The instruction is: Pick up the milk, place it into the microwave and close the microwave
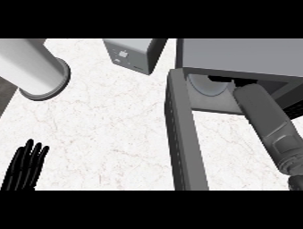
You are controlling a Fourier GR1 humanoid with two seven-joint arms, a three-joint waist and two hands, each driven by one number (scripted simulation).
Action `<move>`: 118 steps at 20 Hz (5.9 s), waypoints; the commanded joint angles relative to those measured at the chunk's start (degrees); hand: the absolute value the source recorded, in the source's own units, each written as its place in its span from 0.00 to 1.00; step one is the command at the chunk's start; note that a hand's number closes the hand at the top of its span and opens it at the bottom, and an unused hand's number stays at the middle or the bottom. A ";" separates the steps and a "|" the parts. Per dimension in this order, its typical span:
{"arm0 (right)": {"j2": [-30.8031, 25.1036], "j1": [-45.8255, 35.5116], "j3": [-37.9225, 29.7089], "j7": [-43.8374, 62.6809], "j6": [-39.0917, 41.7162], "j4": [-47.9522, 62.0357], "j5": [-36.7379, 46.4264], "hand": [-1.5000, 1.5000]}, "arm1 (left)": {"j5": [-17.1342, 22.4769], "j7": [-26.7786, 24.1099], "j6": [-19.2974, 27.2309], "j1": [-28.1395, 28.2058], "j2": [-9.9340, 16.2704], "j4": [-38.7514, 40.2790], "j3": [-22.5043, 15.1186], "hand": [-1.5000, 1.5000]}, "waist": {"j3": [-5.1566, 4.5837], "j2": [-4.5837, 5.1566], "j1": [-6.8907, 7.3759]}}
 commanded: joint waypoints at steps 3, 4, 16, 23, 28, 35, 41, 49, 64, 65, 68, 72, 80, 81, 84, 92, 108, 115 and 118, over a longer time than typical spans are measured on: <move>-0.94 0.61 1.76 -0.81 -5.06 3.03 2.89 0.00 | -1.90 0.57 0.63 -0.96 0.25 0.37 -0.26 0.00 | 0.08 0.58 0.99; -0.17 -2.21 2.59 2.85 -5.81 4.66 3.90 0.00 | -0.57 1.07 -0.61 -1.96 1.29 0.63 0.87 0.00 | -0.01 0.59 1.52; 0.96 -2.39 0.06 -2.98 7.05 3.65 1.06 0.00 | -3.50 -0.95 -0.77 -2.13 -1.19 2.71 -3.46 0.00 | 0.08 0.35 0.95; 3.68 -0.12 -3.79 -8.95 11.05 2.24 -2.93 0.00 | -2.61 -0.08 -1.35 -4.76 -1.19 3.17 -2.50 0.00 | 0.05 -0.03 -0.20; 0.64 2.98 -6.76 -12.54 17.90 2.36 -5.91 0.00 | -4.70 -0.20 -0.54 -4.42 -2.29 2.27 -4.74 0.00 | 0.06 -0.47 -1.20; 2.73 9.05 -9.37 -18.74 20.32 2.02 -8.66 0.00 | -9.42 0.42 2.21 -2.25 -4.98 0.60 -9.90 0.00 | 0.00 -1.27 -2.57; 3.29 13.61 -9.67 -23.59 31.76 1.58 -10.02 0.00 | -8.02 2.85 2.20 -4.92 -5.26 1.53 -7.93 0.00 | -0.08 -1.88 -4.13; 2.24 20.35 -9.67 -27.48 40.81 -0.21 -11.52 0.00 | -9.63 3.98 2.80 -8.09 -6.62 2.79 -8.13 0.00 | -0.14 -2.25 -5.07; 3.75 37.04 -8.31 -30.45 60.46 -16.29 -18.10 0.00 | -13.53 7.88 -1.56 -11.52 -4.32 7.86 -11.84 1.00 | -0.33 -3.11 -7.62; 2.53 39.46 -7.97 -32.00 62.29 -16.71 -18.10 0.00 | -12.98 8.36 -3.18 -12.51 -2.44 9.73 -10.34 1.00 | -0.31 -3.00 -7.76; 2.12 41.36 -6.79 -28.54 64.17 -22.75 -19.53 0.00 | -17.35 9.71 -2.40 -14.75 -3.14 11.00 -13.36 1.00 | -0.36 -3.14 -8.10; 2.01 46.84 -5.64 -26.71 64.05 -30.07 -21.27 0.00 | -25.52 10.84 -2.39 -17.23 -3.29 13.42 -19.95 1.00 | -0.34 -3.11 -8.22; 1.80 58.37 -3.86 -12.46 65.87 -55.37 -29.61 0.00 | -28.70 12.12 -2.68 -25.27 -12.59 25.71 -25.19 1.00 | -0.37 -2.85 -7.78; -0.67 61.12 -4.57 -12.23 68.50 -58.35 -31.23 0.00 | -28.04 10.78 -3.25 -24.96 -12.90 27.33 -25.37 1.00 | -0.38 -2.87 -8.05; -0.29 66.55 -4.23 -10.92 68.81 -64.80 -33.28 0.00 | -30.07 11.91 1.90 -30.16 -17.15 33.31 -29.32 1.00 | -0.31 -2.69 -7.62; -0.72 72.23 -2.19 -5.11 72.93 -77.40 -39.42 0.00 | -14.14 14.41 15.39 -48.00 -17.36 44.94 -41.91 1.00 | -0.35 -2.30 -9.51; -6.84 68.11 -3.00 3.82 75.52 -87.17 -46.48 0.00 | 3.48 6.98 32.09 -64.05 -17.39 49.01 -38.44 0.00 | -0.89 -0.30 -18.56; -7.68 65.44 -2.98 6.07 76.03 -88.63 -50.25 0.00 | 8.58 3.26 35.89 -69.10 -17.39 52.43 -37.27 0.00 | -0.73 0.72 -21.83; -8.88 64.26 -3.30 7.15 76.58 -87.89 -51.46 0.00 | 11.05 2.53 36.34 -72.09 -17.40 53.79 -35.90 0.00 | -0.60 1.29 -22.38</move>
